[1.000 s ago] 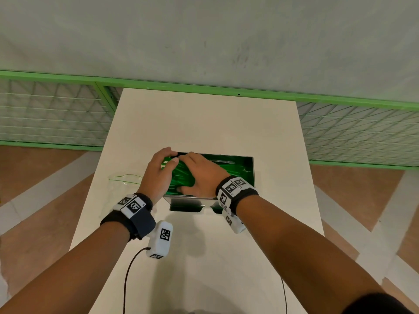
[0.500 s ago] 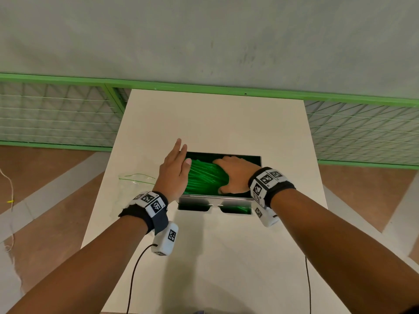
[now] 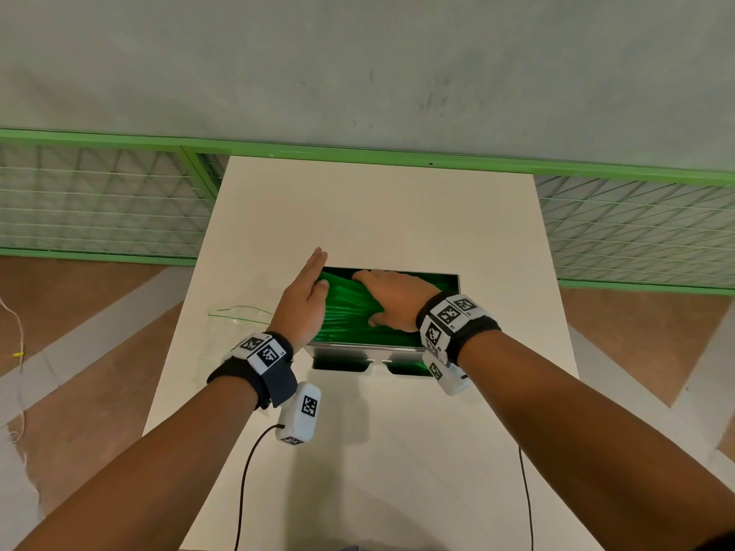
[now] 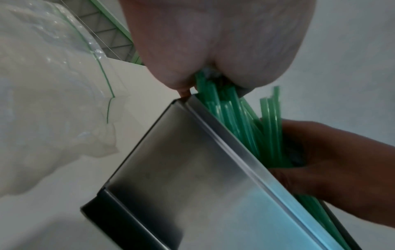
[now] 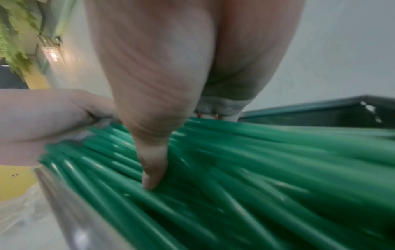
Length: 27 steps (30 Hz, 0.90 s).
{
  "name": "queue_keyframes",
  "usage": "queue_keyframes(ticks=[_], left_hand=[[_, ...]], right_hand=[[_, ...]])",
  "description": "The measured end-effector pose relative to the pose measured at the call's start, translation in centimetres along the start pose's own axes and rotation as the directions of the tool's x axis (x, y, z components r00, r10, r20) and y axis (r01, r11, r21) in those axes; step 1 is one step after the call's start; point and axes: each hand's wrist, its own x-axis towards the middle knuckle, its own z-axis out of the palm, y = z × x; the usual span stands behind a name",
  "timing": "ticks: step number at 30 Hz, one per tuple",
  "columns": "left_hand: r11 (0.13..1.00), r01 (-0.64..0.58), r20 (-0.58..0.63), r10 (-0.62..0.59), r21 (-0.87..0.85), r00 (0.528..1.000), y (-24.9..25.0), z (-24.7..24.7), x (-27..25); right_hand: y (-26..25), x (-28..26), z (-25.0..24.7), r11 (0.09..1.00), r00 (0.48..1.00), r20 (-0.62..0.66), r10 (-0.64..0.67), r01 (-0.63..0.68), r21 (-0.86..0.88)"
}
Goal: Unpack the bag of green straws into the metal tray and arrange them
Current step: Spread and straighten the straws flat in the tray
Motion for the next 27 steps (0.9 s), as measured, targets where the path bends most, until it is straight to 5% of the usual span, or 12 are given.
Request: queue_keyframes(ticks=[9, 12, 15, 20, 27], left_hand=[[0.98, 0.034, 0.005, -0.033, -0.196, 0.999, -0.3, 0.1, 0.1], [0.924, 0.176, 0.057, -0.167, -0.338, 0.984, -0.3, -0.2, 0.6], [0.846, 0.331, 0.116, -0.312, -0.419, 0.943, -0.9, -0.5, 1.3], [0.962, 0.127, 0.035, -0.122, -0.243, 0.992, 1.2, -0.5, -0.1], [0.98, 0.076, 0.024, -0.073, -0.186, 0.997, 0.2, -0.3, 0.2]], right_hand=[[-0.7, -1.0, -1.4, 0.997, 0.995, -0.055, -0.081, 0.082, 0.007], [-0.1, -2.2, -1.2, 0.996, 0.99, -0.122, -0.064, 0.071, 0.049], [0.3, -3.0, -0.1, 0.985, 0.999, -0.034, 0.009, -0.003, 0.174], [-0.4, -2.6, 0.4, 0.988, 0.986, 0.161, 0.053, -0.075, 0.134], [-0.2, -1.0, 0.4, 0.986, 0.94, 0.329, 0.093, -0.132, 0.099]])
